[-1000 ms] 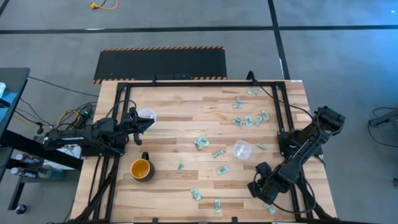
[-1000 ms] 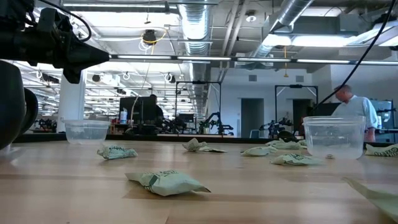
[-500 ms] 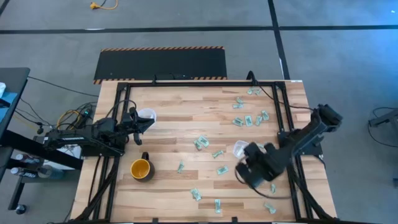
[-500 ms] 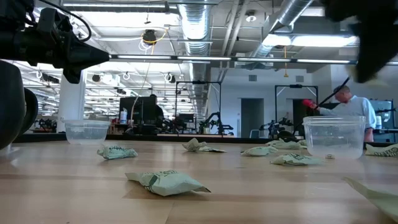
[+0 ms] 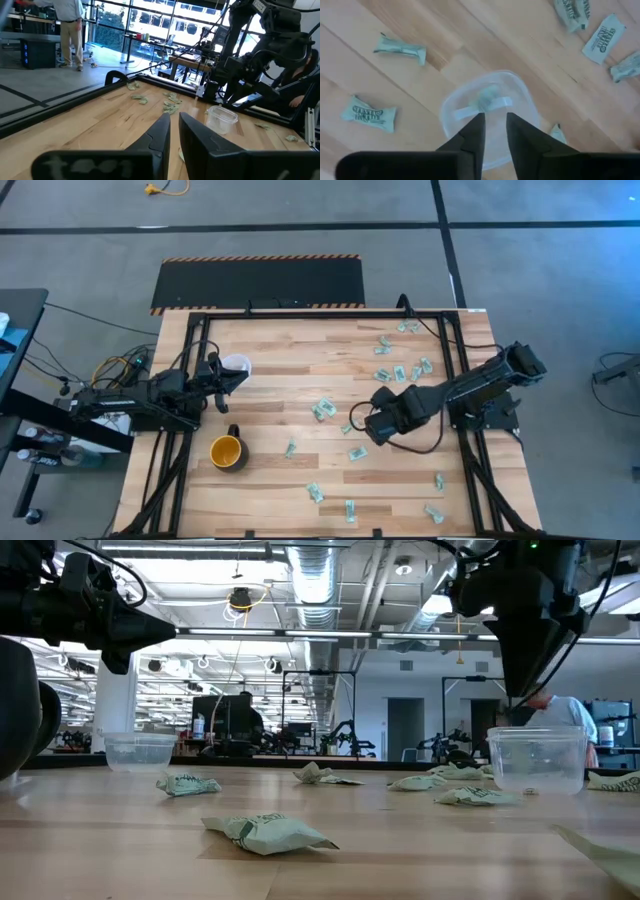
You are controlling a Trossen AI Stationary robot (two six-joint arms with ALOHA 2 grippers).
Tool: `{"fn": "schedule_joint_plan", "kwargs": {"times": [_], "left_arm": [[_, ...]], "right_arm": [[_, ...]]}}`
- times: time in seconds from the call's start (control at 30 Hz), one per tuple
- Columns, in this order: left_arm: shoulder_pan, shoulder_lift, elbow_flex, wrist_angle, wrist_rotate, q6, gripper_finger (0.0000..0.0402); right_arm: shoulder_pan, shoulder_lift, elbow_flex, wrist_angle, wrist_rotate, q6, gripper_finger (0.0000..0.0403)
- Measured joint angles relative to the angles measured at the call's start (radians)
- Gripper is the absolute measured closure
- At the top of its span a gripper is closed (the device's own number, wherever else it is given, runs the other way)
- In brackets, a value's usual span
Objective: Pick and place Stevia / Truvia into bins
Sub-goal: Put the white stevia packet into the square transparent container
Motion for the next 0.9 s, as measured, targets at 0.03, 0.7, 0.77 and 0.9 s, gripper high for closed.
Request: {"fn": "schedule_joint_plan", "kwargs": {"times": [0.03, 0.7, 0.77, 0.9], "left_arm": [[0.0, 0.0, 0.0, 0.0, 0.0, 0.0, 0.0375], [0.0, 0.0, 0.0, 0.0, 0.0, 0.0, 0.0375], [0.0, 0.0, 0.0, 0.0, 0.0, 0.0, 0.0375], [0.0, 0.0, 0.0, 0.0, 0.0, 0.0, 0.0375]], "right_arm": [[-0.002, 0.0, 0.0, -0.004, -0.001, -0.003, 0.0321], [0.451, 0.0, 0.0, -0.188, -0.259, 0.695, 0.0294], [0.516, 0.0, 0.0, -0.166, -0.261, 0.802, 0.0294], [0.632, 0.007, 0.0, -0.118, -0.258, 0.984, 0.0294]]}}
